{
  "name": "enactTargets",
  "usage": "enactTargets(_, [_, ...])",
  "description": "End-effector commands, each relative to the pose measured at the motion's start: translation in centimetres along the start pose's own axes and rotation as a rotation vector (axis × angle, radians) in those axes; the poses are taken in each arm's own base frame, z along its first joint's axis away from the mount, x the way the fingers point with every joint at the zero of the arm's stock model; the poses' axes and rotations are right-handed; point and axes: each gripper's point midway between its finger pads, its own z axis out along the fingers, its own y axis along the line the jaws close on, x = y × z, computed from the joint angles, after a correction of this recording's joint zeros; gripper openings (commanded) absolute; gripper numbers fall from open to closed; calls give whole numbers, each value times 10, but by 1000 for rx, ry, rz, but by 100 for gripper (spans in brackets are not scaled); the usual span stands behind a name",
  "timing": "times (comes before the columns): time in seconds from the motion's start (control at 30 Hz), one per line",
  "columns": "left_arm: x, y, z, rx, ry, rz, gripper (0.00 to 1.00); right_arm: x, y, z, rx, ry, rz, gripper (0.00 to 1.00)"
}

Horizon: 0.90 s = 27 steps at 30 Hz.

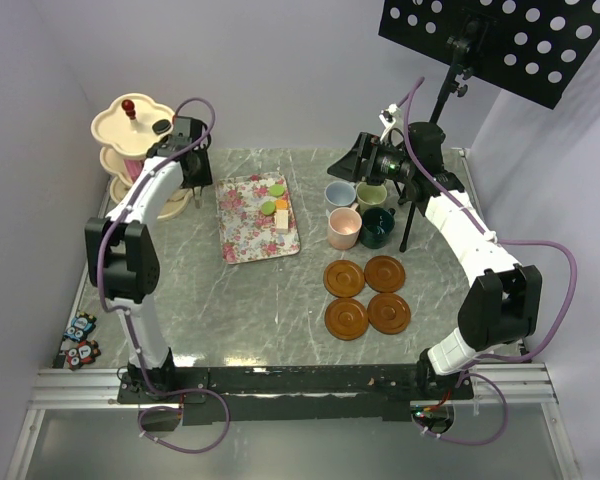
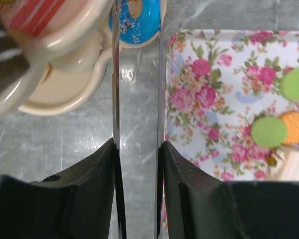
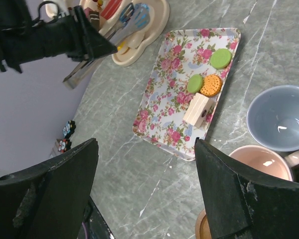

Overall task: Serve the afternoon tea
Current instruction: Place the desert on the desert table.

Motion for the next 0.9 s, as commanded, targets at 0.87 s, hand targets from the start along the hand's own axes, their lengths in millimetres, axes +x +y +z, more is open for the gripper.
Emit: enactTargets(0.87, [-40,26,60,-29,-82,-28,58,-26,-1,6,-13,-31,-31,84])
